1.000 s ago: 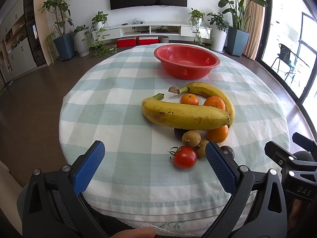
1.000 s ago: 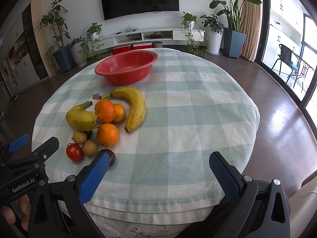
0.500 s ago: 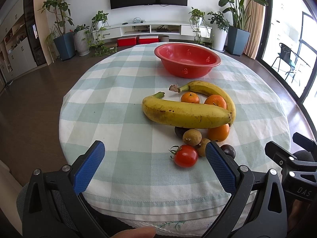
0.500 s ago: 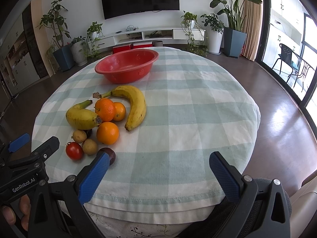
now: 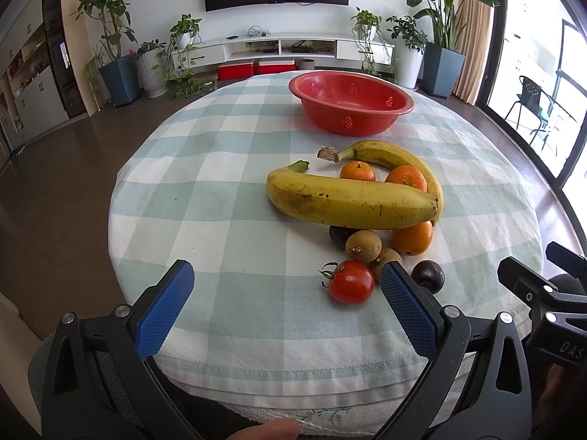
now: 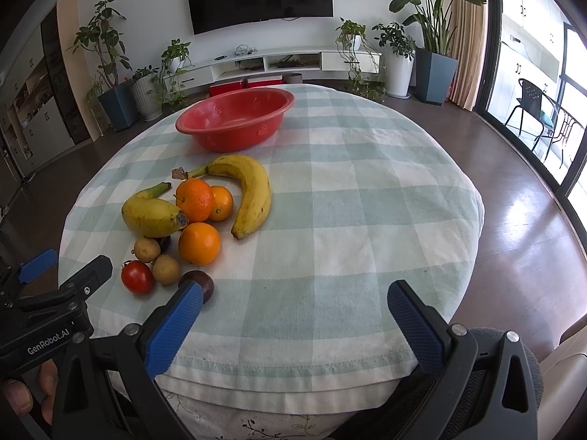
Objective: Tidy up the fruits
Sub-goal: 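Move left tool around the red tomato while right tool surrounds the dark purple fruit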
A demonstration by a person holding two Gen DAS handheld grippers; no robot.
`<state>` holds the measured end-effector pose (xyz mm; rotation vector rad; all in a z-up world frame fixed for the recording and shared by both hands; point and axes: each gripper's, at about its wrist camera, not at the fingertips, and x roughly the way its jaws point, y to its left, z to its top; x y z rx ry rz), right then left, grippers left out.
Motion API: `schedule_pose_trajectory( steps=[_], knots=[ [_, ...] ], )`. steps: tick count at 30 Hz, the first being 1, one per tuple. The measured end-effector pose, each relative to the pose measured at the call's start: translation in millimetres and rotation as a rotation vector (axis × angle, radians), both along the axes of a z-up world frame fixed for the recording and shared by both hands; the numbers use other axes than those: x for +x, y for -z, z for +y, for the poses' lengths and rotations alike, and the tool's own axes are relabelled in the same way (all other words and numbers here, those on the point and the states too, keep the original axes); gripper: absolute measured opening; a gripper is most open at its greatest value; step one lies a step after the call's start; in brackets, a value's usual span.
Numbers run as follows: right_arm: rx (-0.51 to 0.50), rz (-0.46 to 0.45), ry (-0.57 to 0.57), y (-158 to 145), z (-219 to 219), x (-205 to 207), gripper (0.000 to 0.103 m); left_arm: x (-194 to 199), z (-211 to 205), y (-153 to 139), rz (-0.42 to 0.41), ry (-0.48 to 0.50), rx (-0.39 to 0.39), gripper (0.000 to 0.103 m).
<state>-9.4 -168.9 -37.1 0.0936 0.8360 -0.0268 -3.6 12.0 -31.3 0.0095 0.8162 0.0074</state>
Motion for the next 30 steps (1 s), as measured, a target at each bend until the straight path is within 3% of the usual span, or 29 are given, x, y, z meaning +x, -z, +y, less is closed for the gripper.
schedule_pose_trajectory(
  steps=[5,7,9,11,14,19,20,22,25,28,30],
  knots=[
    [0.029,-0.013,-0.032,1,3,-3,0.103,6,12,-1,0.009,0.029,-0.086,0.103],
    [0.051,-0.028,-0.059,0,6,-5,0.103,8,16,0,0.016,0.128,-0.157,0.103],
    [0.07,-0.049,-0.089,0,10,-7,0.103,9,20,5,0.047,0.167,-0.183,0.103],
    [0.079,-0.064,-0.111,-1,14,-5,0.103,5,20,9,0.063,0.215,-0.176,0.103],
    [0.111,-0.081,-0.143,-2,19,-7,0.103,7,23,23,0.165,0.189,-0.128,0.103],
    [0.095,-0.028,-0.221,1,29,3,0.102,16,31,26,0.191,0.236,-0.145,0.103],
    [0.084,-0.008,-0.247,4,32,5,0.101,18,29,23,0.186,0.258,-0.133,0.103],
    [0.069,0.021,-0.289,7,38,6,0.089,23,20,17,0.172,0.316,-0.091,0.103],
    [0.045,0.05,-0.305,14,42,9,0.082,31,3,15,0.164,0.411,-0.019,0.102],
    [0.043,0.065,-0.303,16,40,11,0.078,38,-9,16,0.174,0.482,0.018,0.094],
    [0.051,0.069,-0.308,17,39,12,0.078,42,-13,17,0.18,0.507,0.021,0.082]
  ],
)
